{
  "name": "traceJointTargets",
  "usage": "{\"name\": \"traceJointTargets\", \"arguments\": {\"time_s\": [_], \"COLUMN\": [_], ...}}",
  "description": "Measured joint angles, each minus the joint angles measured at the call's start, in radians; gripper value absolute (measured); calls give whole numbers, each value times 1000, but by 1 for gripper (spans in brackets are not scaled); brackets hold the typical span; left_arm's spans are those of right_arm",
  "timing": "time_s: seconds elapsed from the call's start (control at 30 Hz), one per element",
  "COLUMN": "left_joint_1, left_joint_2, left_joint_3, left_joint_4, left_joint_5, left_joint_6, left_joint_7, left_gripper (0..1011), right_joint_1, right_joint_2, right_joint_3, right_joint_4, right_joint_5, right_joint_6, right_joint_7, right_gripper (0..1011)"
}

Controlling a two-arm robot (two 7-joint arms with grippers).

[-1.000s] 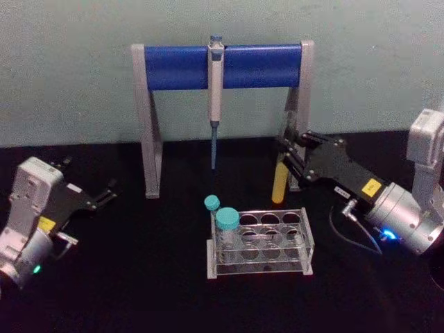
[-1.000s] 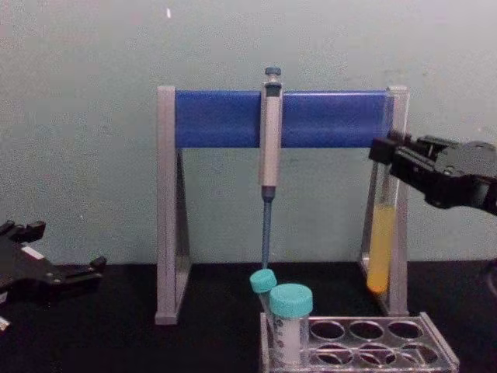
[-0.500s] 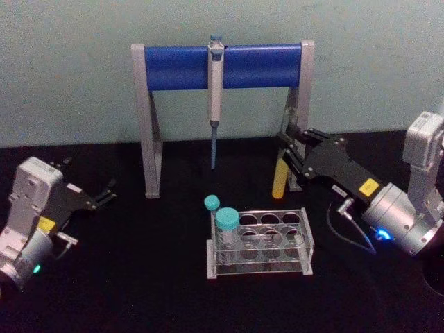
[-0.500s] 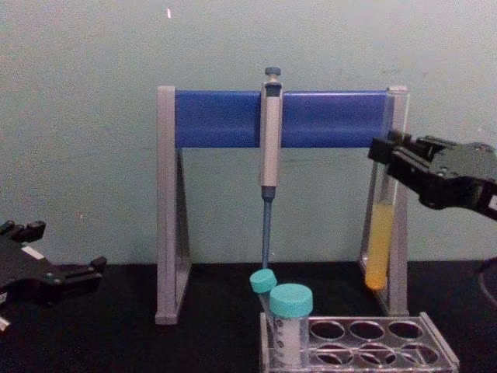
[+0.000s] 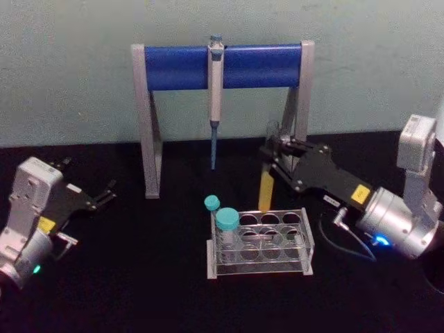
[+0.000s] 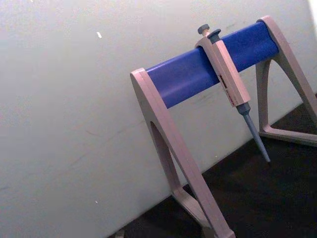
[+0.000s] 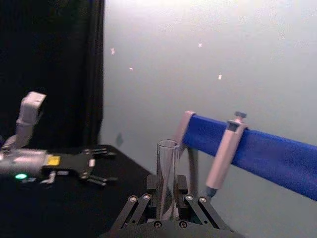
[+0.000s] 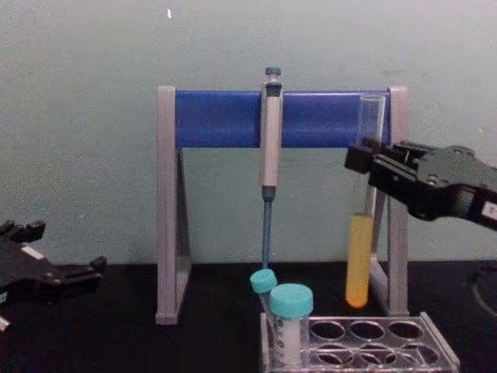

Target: Pick up the test tube from the test tube rack, shake it, then place it back into the test tube rack.

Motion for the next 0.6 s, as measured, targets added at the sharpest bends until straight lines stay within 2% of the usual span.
{"name": "traceJointTargets", "arguments": {"time_s": [0.2, 0.3, 0.33, 0.43, 0.5, 0.53, 0.6], "left_joint_1": [0, 0, 0, 0, 0, 0, 0], "left_joint_2": [0, 0, 0, 0, 0, 0, 0], "left_joint_3": [0, 0, 0, 0, 0, 0, 0], "left_joint_4": [0, 0, 0, 0, 0, 0, 0], "left_joint_5": [0, 0, 0, 0, 0, 0, 0], "left_joint_6": [0, 0, 0, 0, 0, 0, 0], "left_joint_7": [0, 0, 0, 0, 0, 0, 0], "left_gripper": [1001, 1001, 1001, 1001, 1001, 1001, 1001], "right_joint_1": [-28, -50, -60, -72, -80, -85, -88], "right_joint_2": [54, 91, 109, 128, 140, 143, 142], "right_joint_3": [3, 8, 14, 22, 29, 32, 35], "right_joint_4": [-54, -94, -115, -140, -160, -170, -177], "right_joint_5": [26, 22, 10, -13, -52, -87, -122], "right_joint_6": [41, 77, 92, 106, 113, 114, 113], "right_joint_7": [12, -11, -31, -66, -106, -138, -167], "right_gripper": [229, 229, 229, 229, 229, 229, 229]}}
